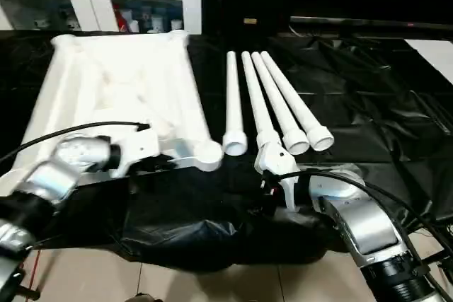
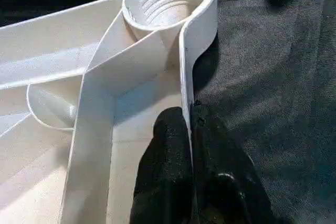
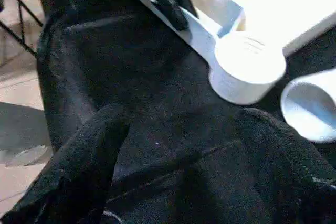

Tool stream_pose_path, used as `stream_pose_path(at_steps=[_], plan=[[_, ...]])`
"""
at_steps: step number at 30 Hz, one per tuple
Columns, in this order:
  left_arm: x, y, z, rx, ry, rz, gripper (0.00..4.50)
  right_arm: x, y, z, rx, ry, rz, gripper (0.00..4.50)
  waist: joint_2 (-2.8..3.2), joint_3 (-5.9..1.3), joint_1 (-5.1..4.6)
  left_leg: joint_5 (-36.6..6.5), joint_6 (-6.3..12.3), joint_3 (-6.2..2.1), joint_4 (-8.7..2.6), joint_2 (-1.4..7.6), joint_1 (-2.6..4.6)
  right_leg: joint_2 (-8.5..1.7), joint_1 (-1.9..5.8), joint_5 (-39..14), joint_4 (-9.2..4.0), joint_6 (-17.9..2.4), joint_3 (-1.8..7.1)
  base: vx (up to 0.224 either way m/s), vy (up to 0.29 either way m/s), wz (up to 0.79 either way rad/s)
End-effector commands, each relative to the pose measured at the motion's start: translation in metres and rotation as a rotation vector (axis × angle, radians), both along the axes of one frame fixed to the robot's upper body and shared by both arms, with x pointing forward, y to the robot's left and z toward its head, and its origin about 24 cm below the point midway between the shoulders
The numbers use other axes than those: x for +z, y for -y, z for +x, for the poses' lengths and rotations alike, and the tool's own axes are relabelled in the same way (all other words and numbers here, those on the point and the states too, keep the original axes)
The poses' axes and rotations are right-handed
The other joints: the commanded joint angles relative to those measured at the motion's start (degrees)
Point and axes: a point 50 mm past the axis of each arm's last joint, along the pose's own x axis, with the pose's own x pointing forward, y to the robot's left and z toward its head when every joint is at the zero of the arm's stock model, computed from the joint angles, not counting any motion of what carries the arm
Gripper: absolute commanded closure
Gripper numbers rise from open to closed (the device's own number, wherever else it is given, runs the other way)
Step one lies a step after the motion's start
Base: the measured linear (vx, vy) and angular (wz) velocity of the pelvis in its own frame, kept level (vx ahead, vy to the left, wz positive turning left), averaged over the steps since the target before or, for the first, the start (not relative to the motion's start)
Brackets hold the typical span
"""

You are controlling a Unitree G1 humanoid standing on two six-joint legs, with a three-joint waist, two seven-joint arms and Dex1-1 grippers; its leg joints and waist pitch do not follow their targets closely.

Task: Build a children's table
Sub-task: Move table base

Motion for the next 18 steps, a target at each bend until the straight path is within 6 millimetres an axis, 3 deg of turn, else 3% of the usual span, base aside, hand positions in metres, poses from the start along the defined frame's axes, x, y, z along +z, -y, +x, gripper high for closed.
stream_pose_path(at_steps=[1,5,9,14,18], plan=[[-0.001,-0.012,0.0,0.058,0.0,0.054,4.48,0.002,0.0,0.001,-0.001,0.022,-0.002,0.8,0.74,-3.26,0.49,-10.5,1.65,-1.2,-4.76,3.47,1.66,-2.93,2.05,3.9,-3.32,-17.3,1.36,0.0,0.0,0.0],[0.002,-0.009,-0.001,0.057,0.025,0.024,4.48,0.002,-0.001,0.001,-0.01,0.026,0.011,0.8,0.66,-3.27,0.55,-10.0,1.81,-1.2,-4.7,3.44,1.6,-2.99,2.13,4.6,-3.33,-17.3,1.38,0.0,0.0,0.0],[0.006,-0.005,0.0,0.054,0.057,-0.017,3.86,0.002,-0.002,0.002,-0.014,0.033,0.007,0.8,0.6,-3.37,0.58,-9.4,2.05,-1.18,-4.6,3.41,1.58,-2.95,2.17,5.4,-3.23,-17.2,1.37,0.0,0.0,0.0],[0.008,-0.005,-0.002,0.044,0.06,-0.018,3.49,0.004,-0.003,0.005,-0.028,0.045,0.017,0.8,0.54,-3.23,0.73,-10.4,1.99,-1.09,-4.69,3.43,1.71,-2.92,1.96,3.4,-3.44,-17.0,1.43,0.0,0.0,0.0],[0.009,-0.007,-0.006,0.044,0.035,-0.028,3.49,0.003,-0.003,0.006,-0.034,0.056,-0.006,0.8,0.59,-3.23,1.08,-10.3,1.29,-1.11,-4.79,3.46,1.81,-2.85,1.86,2.9,-3.37,-16.4,1.42,0.0,0.0,0.0]])
